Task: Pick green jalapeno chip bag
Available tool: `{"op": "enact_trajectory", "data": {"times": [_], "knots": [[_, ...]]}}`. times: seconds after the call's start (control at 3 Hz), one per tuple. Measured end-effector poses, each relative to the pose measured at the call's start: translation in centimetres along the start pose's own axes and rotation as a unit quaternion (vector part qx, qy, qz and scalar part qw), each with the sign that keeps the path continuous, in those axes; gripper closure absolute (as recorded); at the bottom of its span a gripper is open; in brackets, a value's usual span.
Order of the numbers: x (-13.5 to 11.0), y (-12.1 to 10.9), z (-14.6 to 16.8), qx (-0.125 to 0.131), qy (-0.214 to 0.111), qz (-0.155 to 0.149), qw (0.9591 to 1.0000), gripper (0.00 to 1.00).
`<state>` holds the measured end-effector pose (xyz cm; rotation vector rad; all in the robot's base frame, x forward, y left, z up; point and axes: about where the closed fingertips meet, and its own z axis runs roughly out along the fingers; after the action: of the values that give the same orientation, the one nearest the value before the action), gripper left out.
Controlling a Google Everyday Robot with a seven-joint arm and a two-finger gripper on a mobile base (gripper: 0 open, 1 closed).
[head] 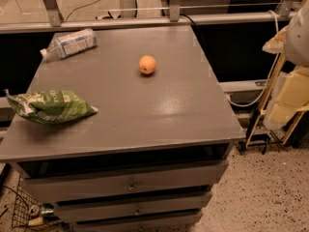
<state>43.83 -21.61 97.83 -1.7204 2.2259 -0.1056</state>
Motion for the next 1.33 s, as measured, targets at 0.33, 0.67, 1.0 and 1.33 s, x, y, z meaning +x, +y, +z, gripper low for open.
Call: {"op": "enact_trajectory", "data": {"times": [0.33, 0.67, 1.0, 1.33], "knots": [[0.0, 0.0, 0.0, 0.000, 0.000, 0.000, 1.0000, 0.00], [-6.3, 0.0, 3.2, -0.031, -0.029, -0.077, 0.9961, 0.00], [-12.7, 0.7, 6.5, -0.059, -0.053, -0.151, 0.9853, 0.00], [-13.7, 0.8, 6.9, -0.063, -0.062, -0.158, 0.9834, 0.00]]}}
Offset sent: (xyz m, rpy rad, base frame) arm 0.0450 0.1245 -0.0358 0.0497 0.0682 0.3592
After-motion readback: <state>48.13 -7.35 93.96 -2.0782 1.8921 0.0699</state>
